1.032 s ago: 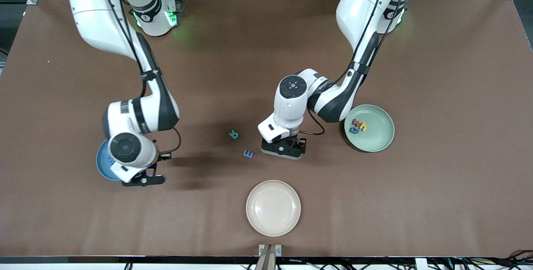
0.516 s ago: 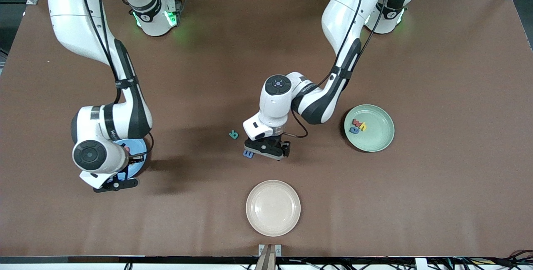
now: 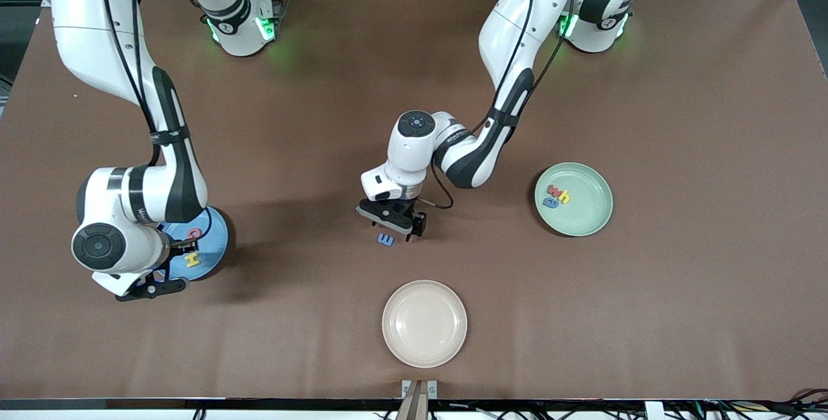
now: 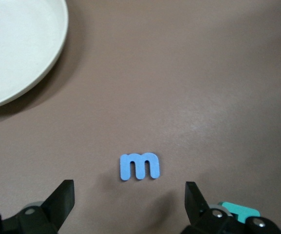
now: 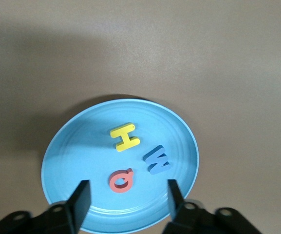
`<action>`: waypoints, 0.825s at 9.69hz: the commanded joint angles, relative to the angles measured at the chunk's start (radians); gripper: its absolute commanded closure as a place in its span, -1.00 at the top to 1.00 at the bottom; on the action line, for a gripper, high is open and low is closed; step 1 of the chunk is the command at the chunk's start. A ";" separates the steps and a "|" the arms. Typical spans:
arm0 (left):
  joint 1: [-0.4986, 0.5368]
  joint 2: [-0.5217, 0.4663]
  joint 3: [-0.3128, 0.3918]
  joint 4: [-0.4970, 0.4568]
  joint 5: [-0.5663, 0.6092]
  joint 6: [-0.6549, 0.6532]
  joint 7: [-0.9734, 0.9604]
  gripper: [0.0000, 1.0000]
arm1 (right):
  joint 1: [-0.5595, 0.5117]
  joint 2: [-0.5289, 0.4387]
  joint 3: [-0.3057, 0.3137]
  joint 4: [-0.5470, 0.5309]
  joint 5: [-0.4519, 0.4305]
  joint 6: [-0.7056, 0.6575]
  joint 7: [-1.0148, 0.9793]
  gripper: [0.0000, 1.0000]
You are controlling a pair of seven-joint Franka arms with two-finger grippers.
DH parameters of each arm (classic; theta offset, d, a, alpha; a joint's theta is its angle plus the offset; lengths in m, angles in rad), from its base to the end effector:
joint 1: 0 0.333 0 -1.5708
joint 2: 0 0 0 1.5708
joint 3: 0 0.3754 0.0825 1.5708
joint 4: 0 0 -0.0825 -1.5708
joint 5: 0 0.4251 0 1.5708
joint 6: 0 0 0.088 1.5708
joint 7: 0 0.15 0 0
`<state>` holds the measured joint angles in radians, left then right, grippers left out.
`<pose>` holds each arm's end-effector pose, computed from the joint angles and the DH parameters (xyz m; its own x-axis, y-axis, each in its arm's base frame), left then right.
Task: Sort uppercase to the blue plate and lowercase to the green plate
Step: 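Lower the left gripper and grasp the blue lowercase m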
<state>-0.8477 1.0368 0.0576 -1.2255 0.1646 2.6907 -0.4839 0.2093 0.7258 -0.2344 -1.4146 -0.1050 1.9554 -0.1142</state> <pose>0.6117 -0.6432 0.1463 0.8029 -0.4081 0.4345 -0.4660 -0.8842 0.0306 0.7742 0.0009 0.2495 0.9671 0.1542 -0.2025 0.1983 -0.9552 0.2196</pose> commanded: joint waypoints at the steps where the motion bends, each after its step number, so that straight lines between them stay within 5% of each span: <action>1: -0.008 0.029 0.027 0.053 -0.017 0.035 0.027 1.00 | -0.010 -0.017 0.015 -0.020 -0.005 0.011 -0.005 1.00; 8: 0.007 0.082 0.059 0.073 -0.045 0.129 0.022 1.00 | -0.025 -0.005 0.015 -0.021 -0.005 0.016 0.005 1.00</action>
<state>-0.8322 1.0924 0.1070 -1.1947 0.1570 2.8105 -0.4737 0.2041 0.7286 -0.2315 -1.4242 -0.1046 1.9603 -0.1131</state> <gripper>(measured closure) 0.000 0.000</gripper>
